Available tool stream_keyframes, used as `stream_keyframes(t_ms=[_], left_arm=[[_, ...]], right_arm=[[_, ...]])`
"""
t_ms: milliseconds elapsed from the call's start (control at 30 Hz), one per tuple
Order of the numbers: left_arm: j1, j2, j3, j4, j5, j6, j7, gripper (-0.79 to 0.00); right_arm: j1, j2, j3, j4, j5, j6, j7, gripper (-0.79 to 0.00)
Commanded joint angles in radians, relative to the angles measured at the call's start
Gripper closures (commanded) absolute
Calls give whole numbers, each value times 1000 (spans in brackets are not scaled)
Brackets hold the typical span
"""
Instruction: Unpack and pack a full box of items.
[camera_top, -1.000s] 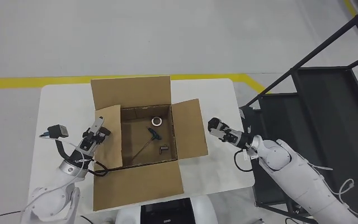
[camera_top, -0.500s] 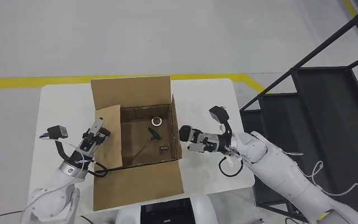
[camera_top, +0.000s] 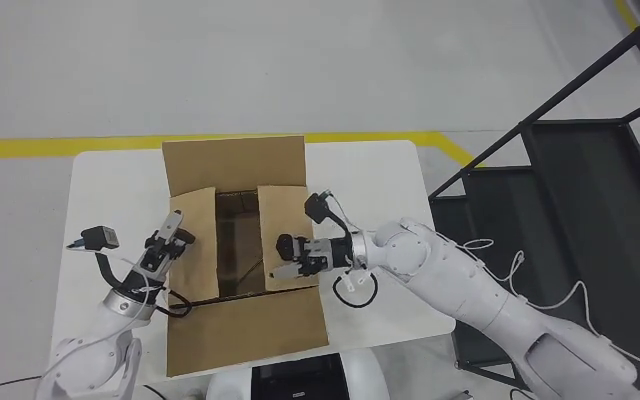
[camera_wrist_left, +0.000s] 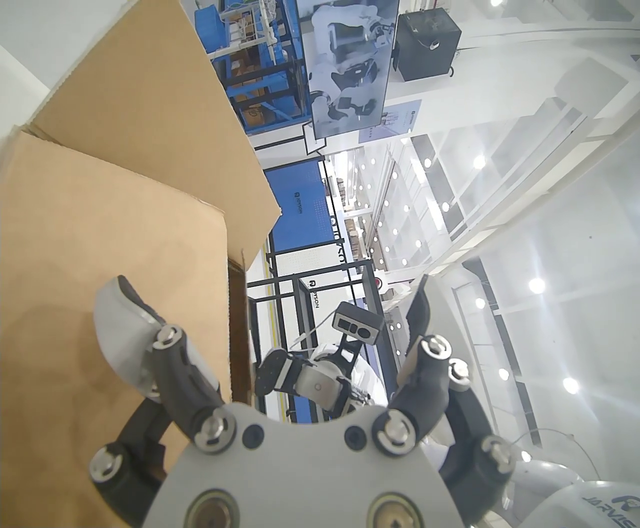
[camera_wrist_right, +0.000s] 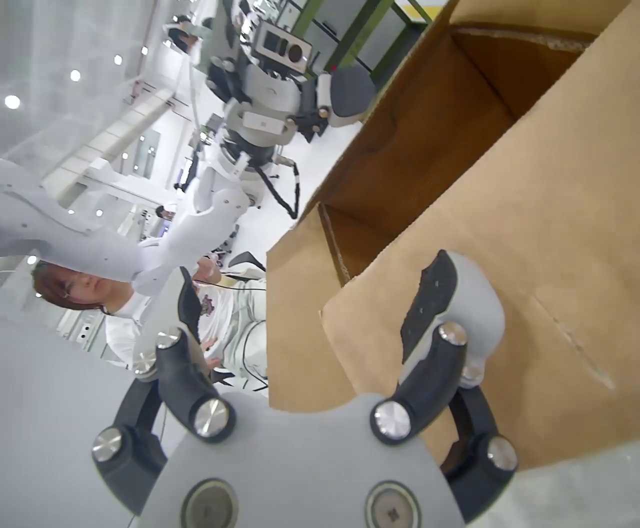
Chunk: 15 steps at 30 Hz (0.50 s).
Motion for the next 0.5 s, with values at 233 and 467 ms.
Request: stream_keyframes(t_ms=[233,467], left_arm=[[-4,1,5,-3,-2,15,-6,-785],[-9,5,-44,-19,-71,23,-42,-785]], right_arm=[[18,-20,-1,-29,-91,66,-5,-785],[-60,26,135,-81,17,-123,49,-785]])
